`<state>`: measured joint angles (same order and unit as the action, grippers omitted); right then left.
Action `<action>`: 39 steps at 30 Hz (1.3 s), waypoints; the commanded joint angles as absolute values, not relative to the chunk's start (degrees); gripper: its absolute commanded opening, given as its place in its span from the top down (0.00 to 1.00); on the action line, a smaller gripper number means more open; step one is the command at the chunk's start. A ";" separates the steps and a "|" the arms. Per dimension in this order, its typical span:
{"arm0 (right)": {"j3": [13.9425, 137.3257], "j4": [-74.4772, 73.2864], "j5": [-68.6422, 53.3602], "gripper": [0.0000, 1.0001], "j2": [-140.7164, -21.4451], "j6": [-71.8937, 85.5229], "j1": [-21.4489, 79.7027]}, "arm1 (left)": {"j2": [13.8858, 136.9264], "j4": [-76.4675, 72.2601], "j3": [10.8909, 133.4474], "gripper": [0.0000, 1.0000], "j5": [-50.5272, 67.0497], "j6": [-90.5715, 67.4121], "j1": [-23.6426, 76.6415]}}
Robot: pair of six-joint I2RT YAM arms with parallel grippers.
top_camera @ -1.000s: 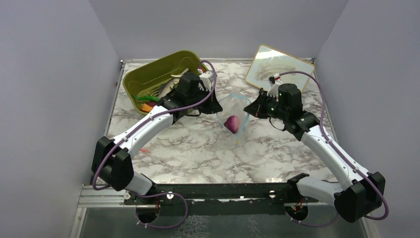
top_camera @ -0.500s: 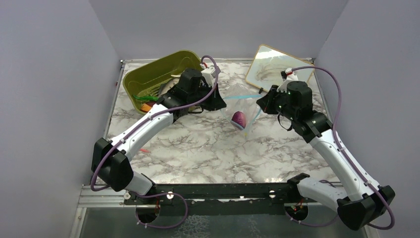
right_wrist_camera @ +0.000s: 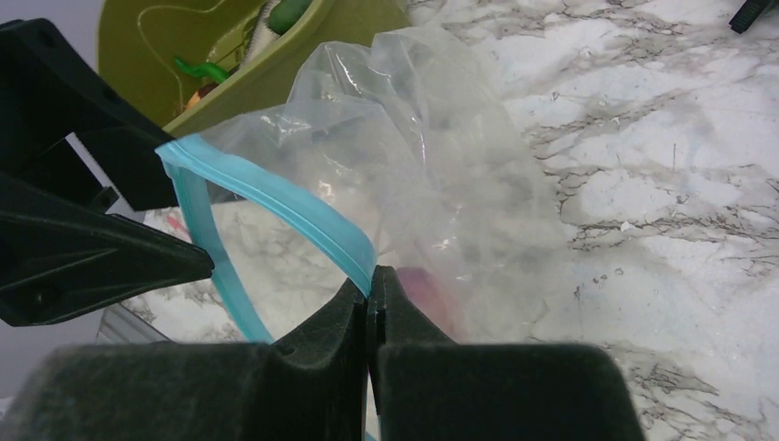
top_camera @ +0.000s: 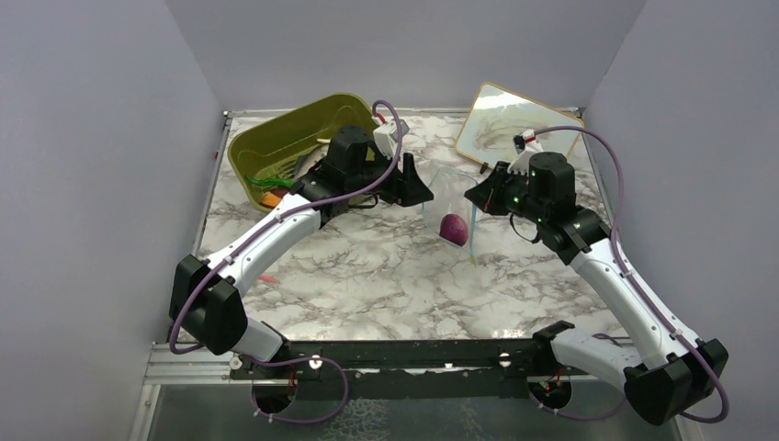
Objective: Place the food in the zip-top bag and seal the zipper
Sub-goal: Pick up the fake vegetable from the bin.
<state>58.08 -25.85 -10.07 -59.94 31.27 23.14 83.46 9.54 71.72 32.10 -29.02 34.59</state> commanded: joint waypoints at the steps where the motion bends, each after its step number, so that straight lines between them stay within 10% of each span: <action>1: 58.09 -24.44 -10.62 0.99 -57.46 31.31 22.81 | 80.81 9.37 71.69 0.38 27.92 -25.64 34.54; 14: 59.78 -32.10 -10.63 0.99 -56.83 29.45 22.85 | 84.72 18.06 81.04 0.25 -2.82 -16.46 32.61; 39: 67.85 -38.37 -10.11 0.99 -59.00 26.78 22.85 | 111.61 1.19 91.15 0.35 -3.27 1.61 14.46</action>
